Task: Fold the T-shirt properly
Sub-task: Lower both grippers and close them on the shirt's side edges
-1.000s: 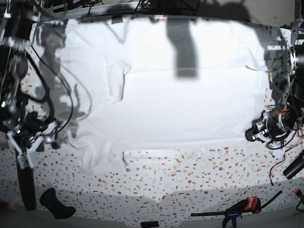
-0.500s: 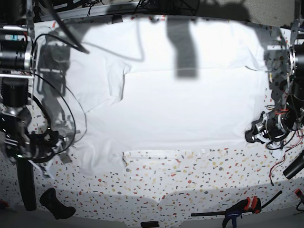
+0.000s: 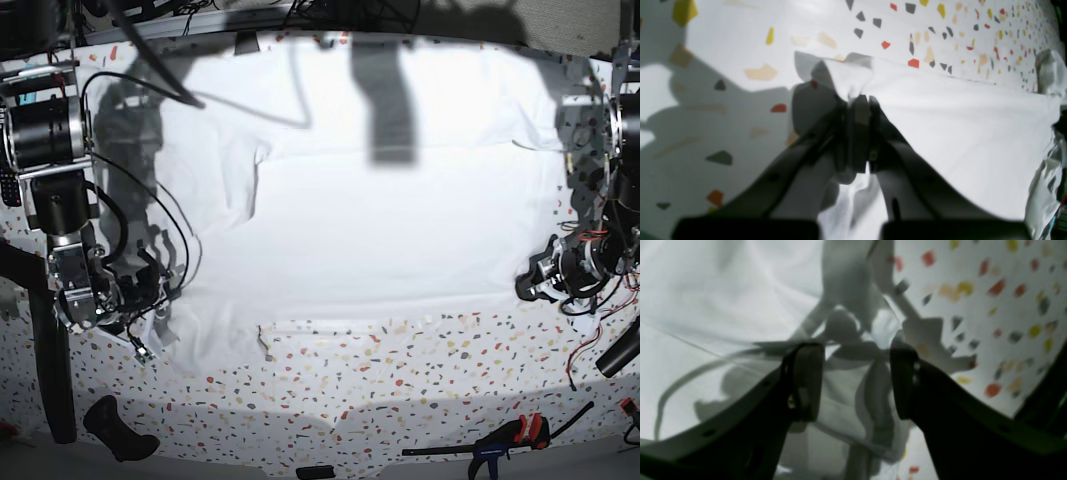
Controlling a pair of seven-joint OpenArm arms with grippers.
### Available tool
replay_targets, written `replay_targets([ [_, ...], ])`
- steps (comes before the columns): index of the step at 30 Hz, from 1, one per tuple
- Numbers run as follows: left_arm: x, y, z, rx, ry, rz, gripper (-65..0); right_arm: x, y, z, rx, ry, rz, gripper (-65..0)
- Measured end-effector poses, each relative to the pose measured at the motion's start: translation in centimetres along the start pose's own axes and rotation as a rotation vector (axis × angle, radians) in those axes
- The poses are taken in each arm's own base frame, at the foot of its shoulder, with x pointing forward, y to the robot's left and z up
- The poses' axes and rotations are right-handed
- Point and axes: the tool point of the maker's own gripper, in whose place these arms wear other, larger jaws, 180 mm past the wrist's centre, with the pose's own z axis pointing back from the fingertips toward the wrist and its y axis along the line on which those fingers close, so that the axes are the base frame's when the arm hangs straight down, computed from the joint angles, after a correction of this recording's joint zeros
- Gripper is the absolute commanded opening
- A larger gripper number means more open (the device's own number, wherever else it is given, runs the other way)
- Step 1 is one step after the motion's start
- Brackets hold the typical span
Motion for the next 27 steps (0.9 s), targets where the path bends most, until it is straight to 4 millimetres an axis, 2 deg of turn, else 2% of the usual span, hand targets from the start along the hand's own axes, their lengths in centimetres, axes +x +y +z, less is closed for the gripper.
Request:
replay_targets([
  [2, 0.0, 0.0, 0.0, 0.0, 0.0, 0.0, -65.0, -0.3, -0.1, -0.1, 0.003, -0.001, -0.011, -34.5],
  [3, 0.0, 0.0, 0.0, 0.0, -0.001, 0.0, -65.0, -0.4, -0.1, -0.2, 0.005, 0.002, -0.015, -37.8],
  [5, 0.2, 0.0, 0.0, -0.001, -0.011, 0.0, -65.0, -0.4, 0.2, -0.3, 0.015, 0.0, -0.022, -48.0],
  [7, 0.2, -0.1, -0.1, -0.003, -0.015, 0.0, -65.0, -0.3, 0.5, -0.3, 0.023, -0.002, -0.024, -60.9],
  [8, 0.2, -0.1, -0.1, -0.003, -0.014, 0.0, -65.0, -0.2, 0.6, -0.4, 0.027, -0.002, -0.023, -65.0],
  [20, 0.7, -0.4, -0.1, -0.009, -0.025, -0.015, -65.0, -0.3, -0.5, 0.6, -0.004, 0.07, -0.011, -65.0],
  [24, 1.2, -1.3, -0.1, -0.024, -0.016, -0.049, -65.0, 1.1, -0.7, 1.5, -0.008, 0.047, -0.008, -65.0],
  [27, 1.4, -2.0, 0.0, -0.038, 0.004, -0.076, -65.0, 2.5, 0.2, 2.1, 0.038, 0.015, -0.003, -65.0],
])
